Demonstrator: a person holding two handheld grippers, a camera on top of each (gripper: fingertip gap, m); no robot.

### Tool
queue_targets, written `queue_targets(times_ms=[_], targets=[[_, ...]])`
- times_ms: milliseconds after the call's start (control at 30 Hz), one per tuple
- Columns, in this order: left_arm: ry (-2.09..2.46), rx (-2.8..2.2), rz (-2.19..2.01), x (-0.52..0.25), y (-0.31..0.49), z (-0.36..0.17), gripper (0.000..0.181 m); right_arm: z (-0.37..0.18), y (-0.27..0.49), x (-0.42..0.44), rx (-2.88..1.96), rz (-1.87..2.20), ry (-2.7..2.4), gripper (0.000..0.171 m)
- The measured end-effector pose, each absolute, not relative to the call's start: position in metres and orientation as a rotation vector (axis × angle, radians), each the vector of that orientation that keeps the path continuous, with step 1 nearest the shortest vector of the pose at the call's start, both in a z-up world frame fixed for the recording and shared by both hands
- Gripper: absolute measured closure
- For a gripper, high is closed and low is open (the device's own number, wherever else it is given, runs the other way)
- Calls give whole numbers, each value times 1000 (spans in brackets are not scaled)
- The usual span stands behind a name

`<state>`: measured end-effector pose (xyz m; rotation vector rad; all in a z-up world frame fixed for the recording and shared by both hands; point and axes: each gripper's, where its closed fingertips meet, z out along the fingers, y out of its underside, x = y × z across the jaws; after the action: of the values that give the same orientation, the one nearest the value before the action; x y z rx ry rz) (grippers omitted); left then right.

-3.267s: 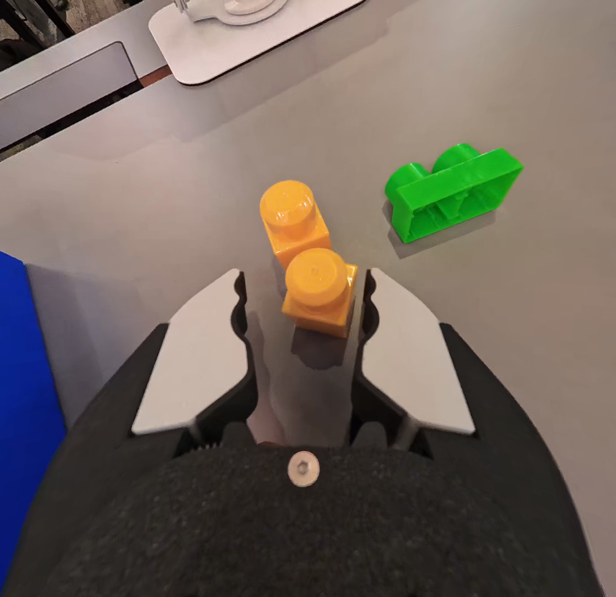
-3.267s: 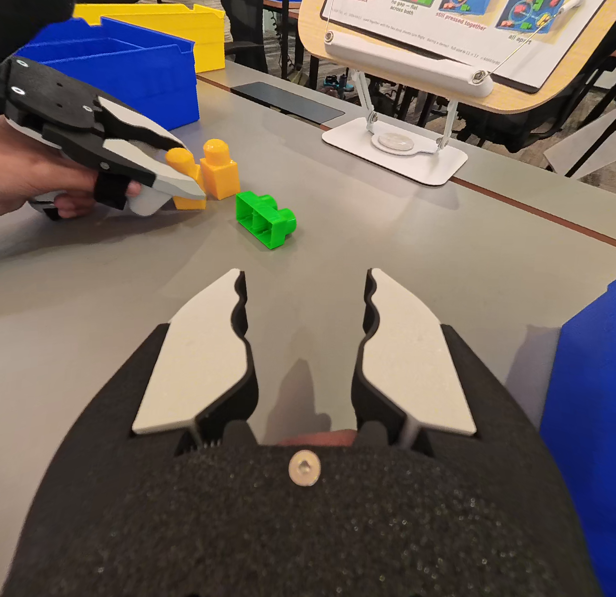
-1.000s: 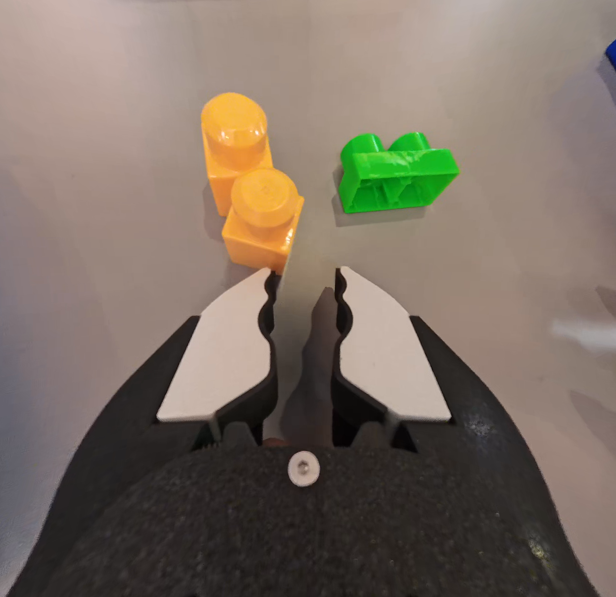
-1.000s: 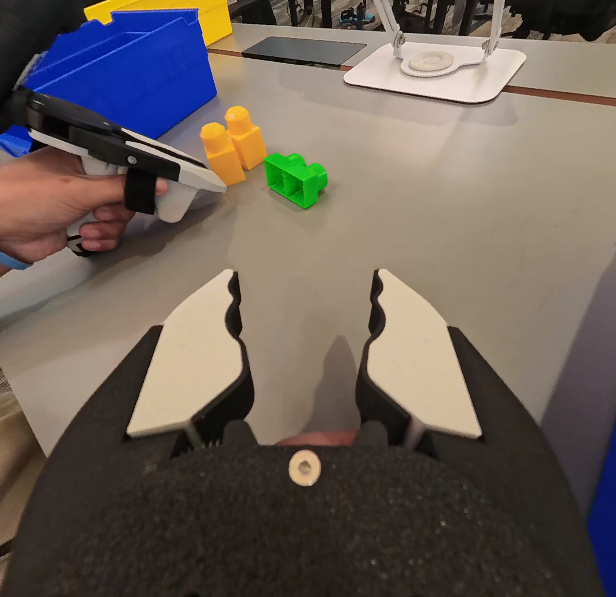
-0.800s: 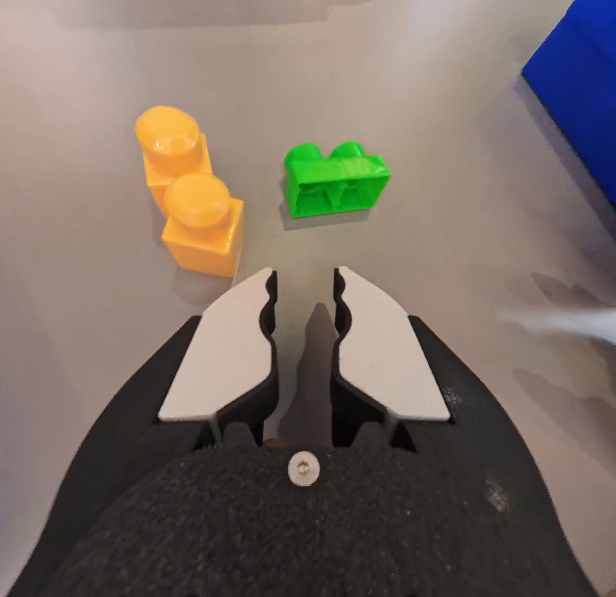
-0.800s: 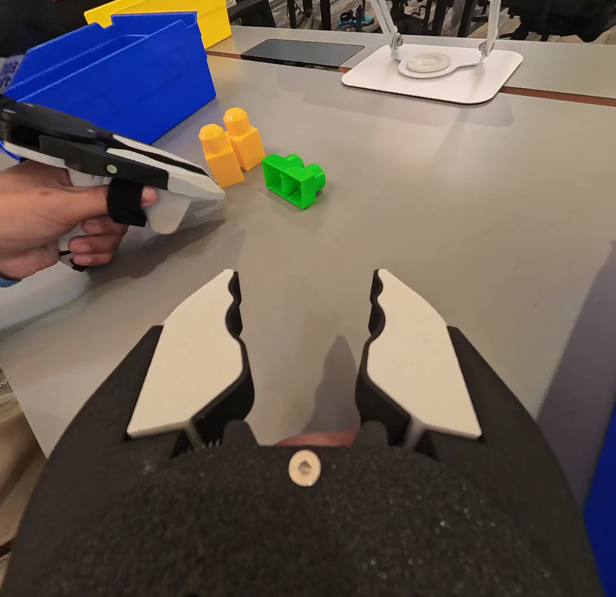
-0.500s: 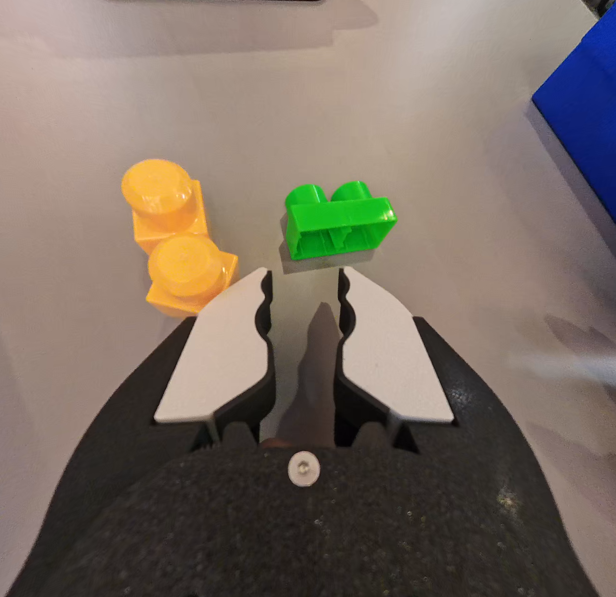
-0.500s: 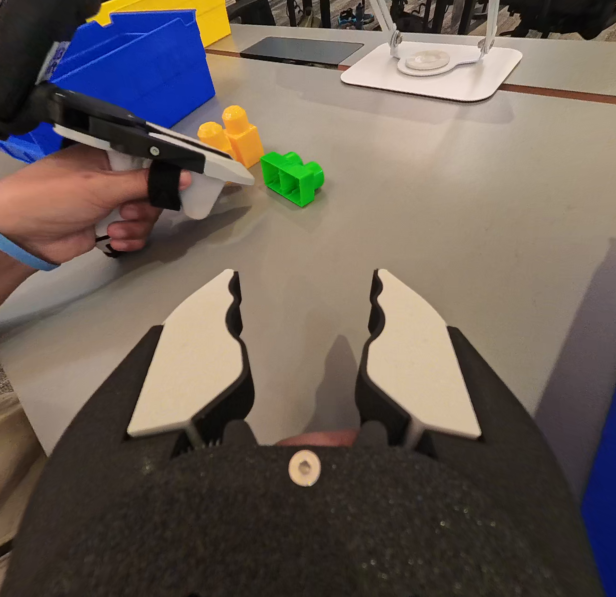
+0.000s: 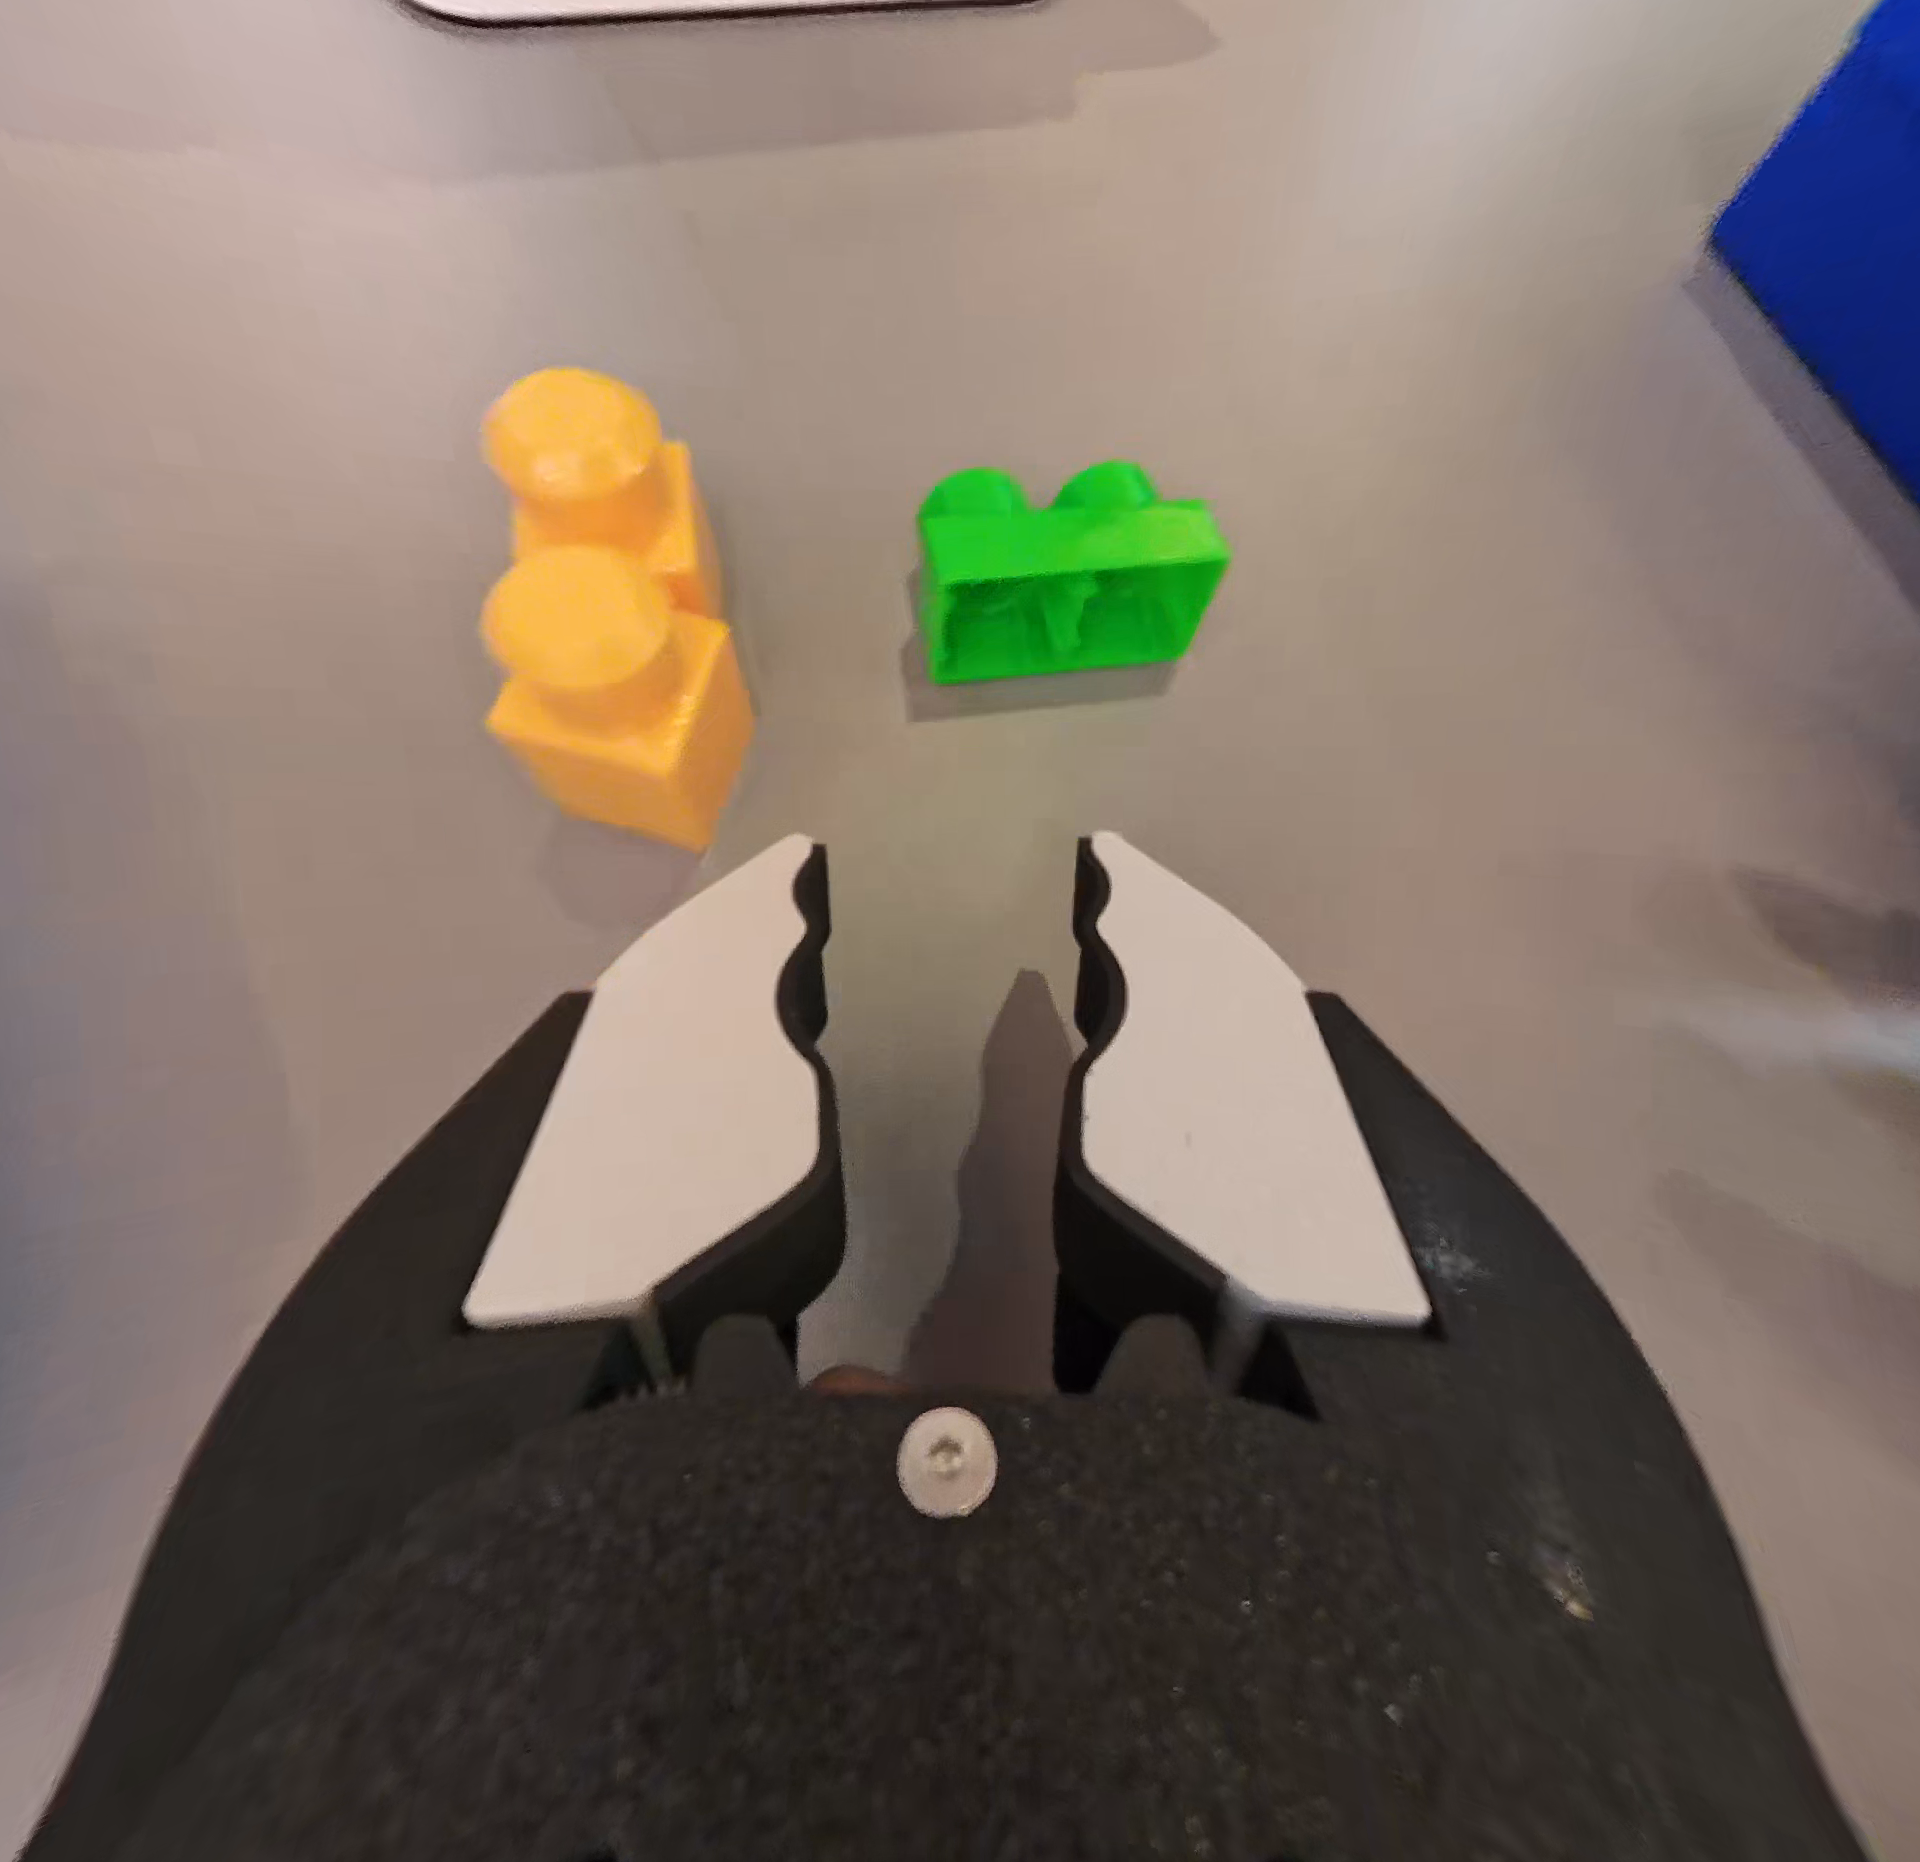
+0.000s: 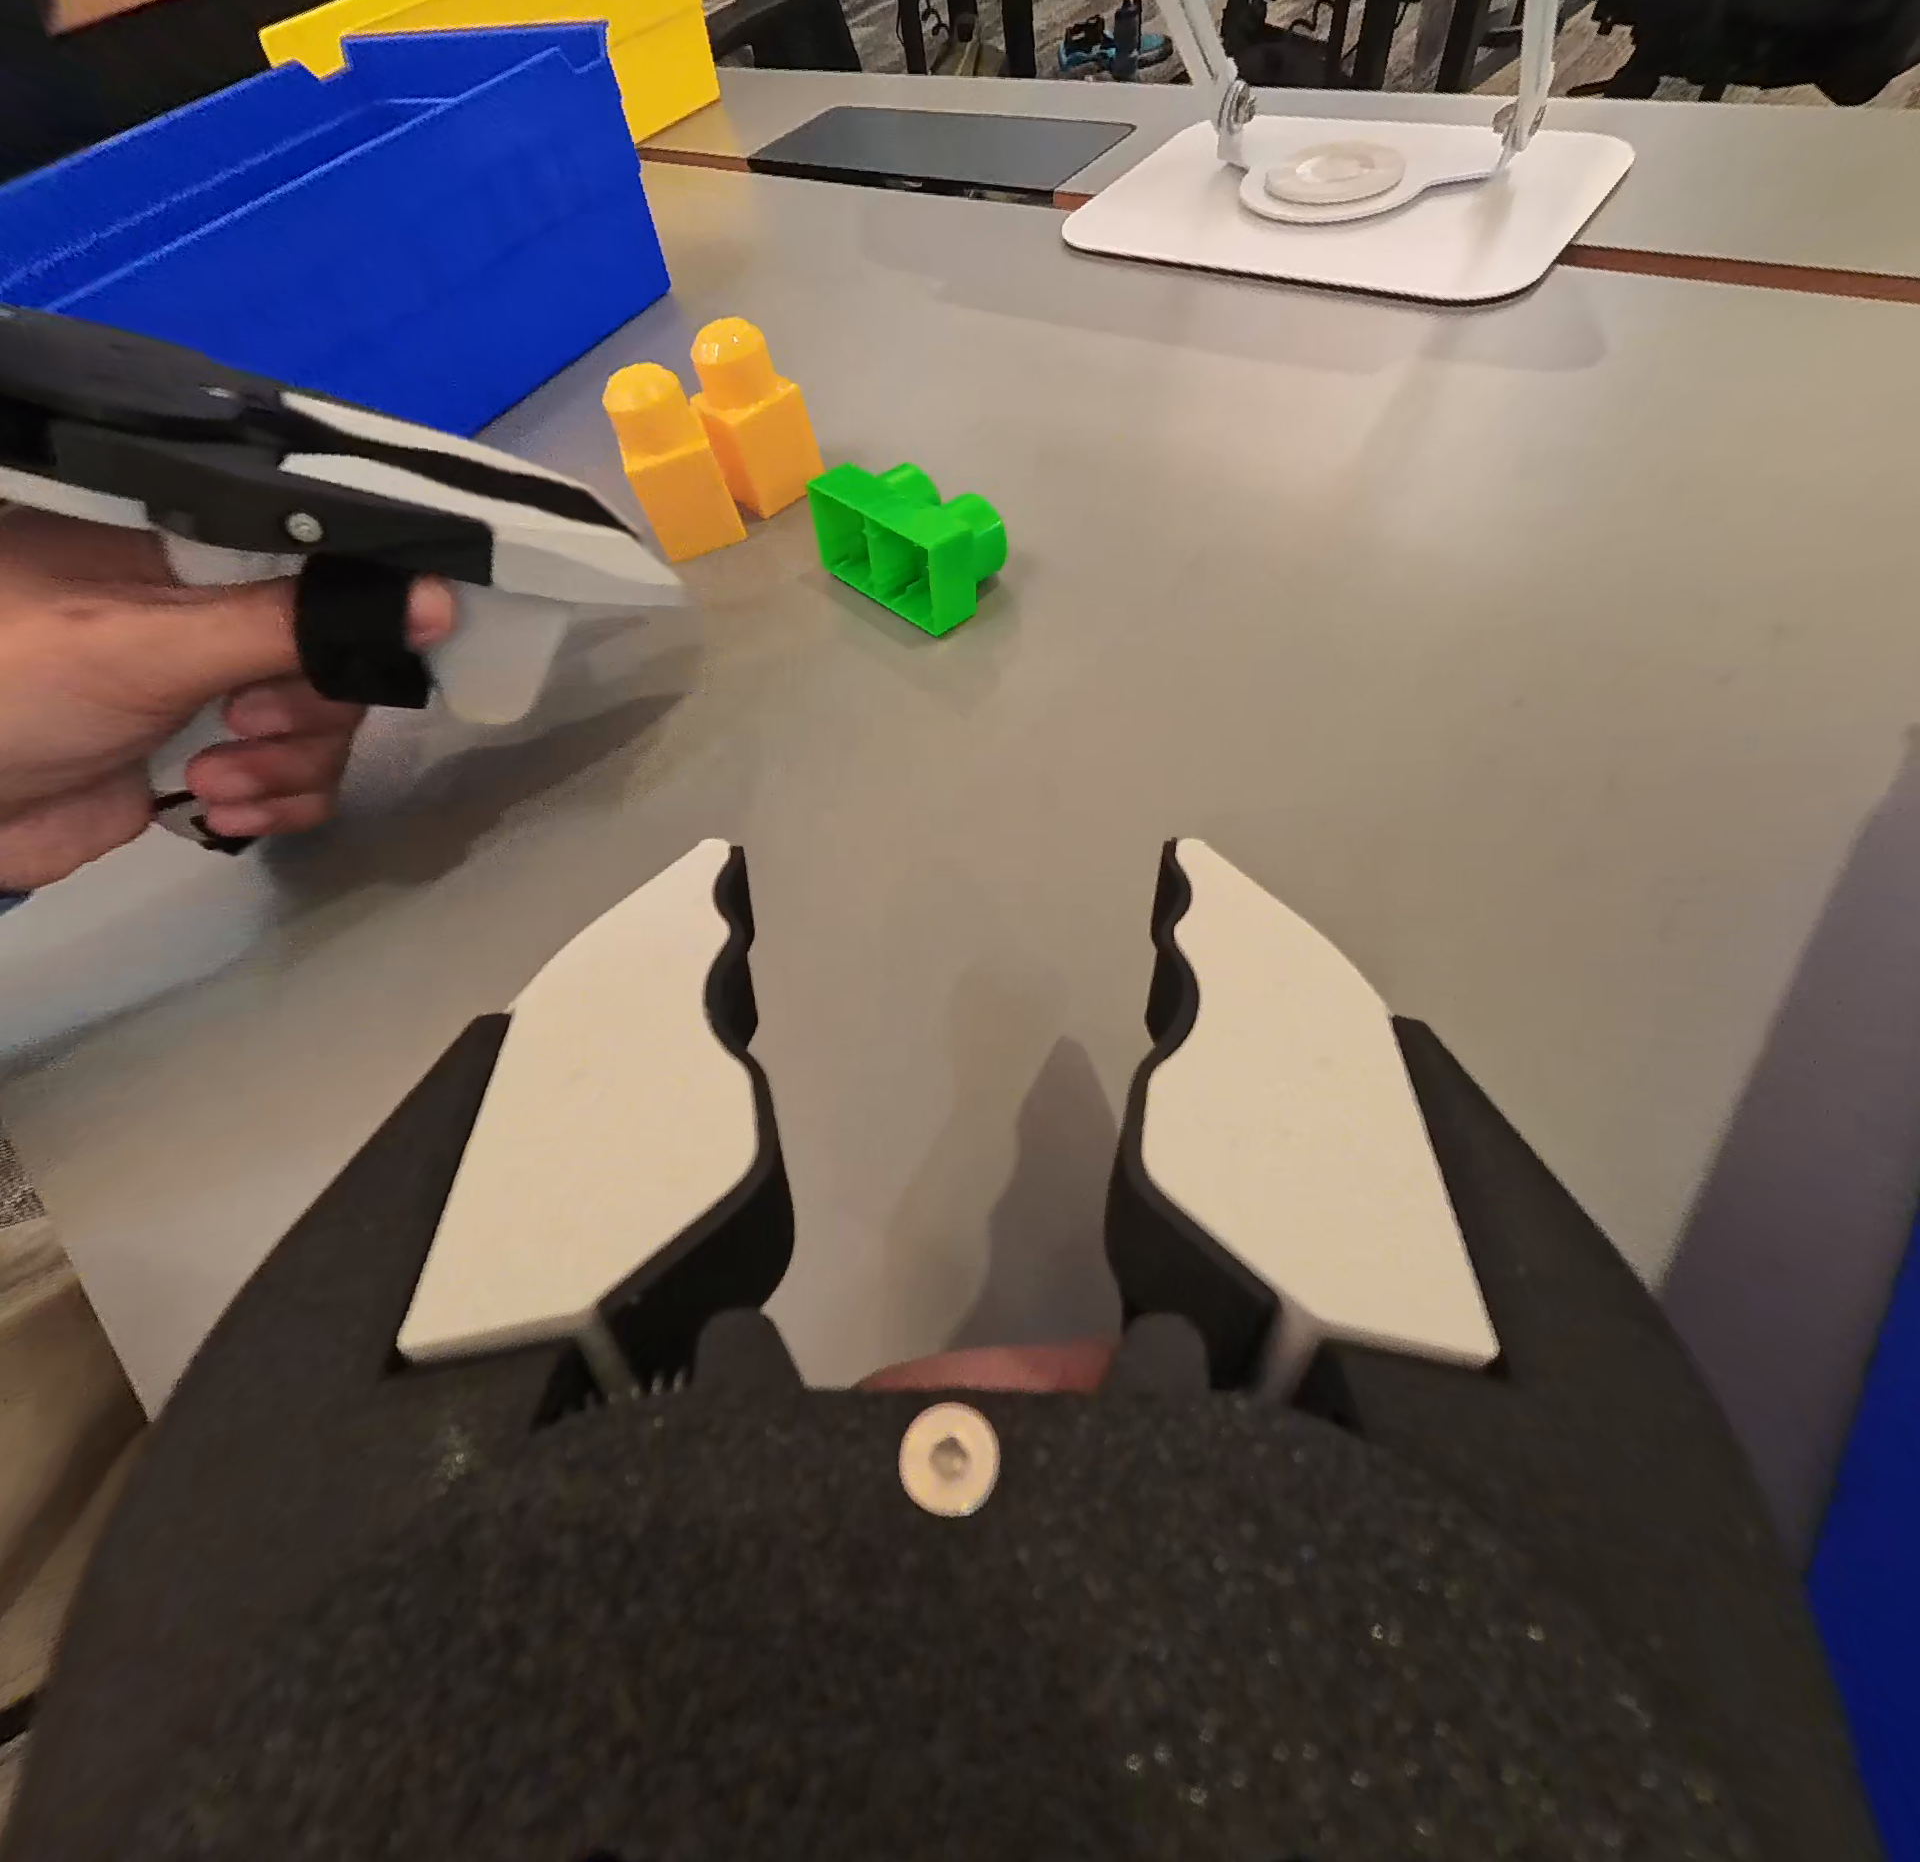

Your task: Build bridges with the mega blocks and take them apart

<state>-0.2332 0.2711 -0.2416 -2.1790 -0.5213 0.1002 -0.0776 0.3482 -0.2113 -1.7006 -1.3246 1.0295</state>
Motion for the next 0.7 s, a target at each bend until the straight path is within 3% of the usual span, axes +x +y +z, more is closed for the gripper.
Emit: queue_targets(times_ms=[267, 700], targets=[[-659, -2222, 66, -263, 260, -258, 145, -213, 348, -78, -1707, 1041, -1322, 98], [-633, -2241, 62, -264, 278, -262, 144, -212, 352, -76, -1713, 1042, -1312, 98]])
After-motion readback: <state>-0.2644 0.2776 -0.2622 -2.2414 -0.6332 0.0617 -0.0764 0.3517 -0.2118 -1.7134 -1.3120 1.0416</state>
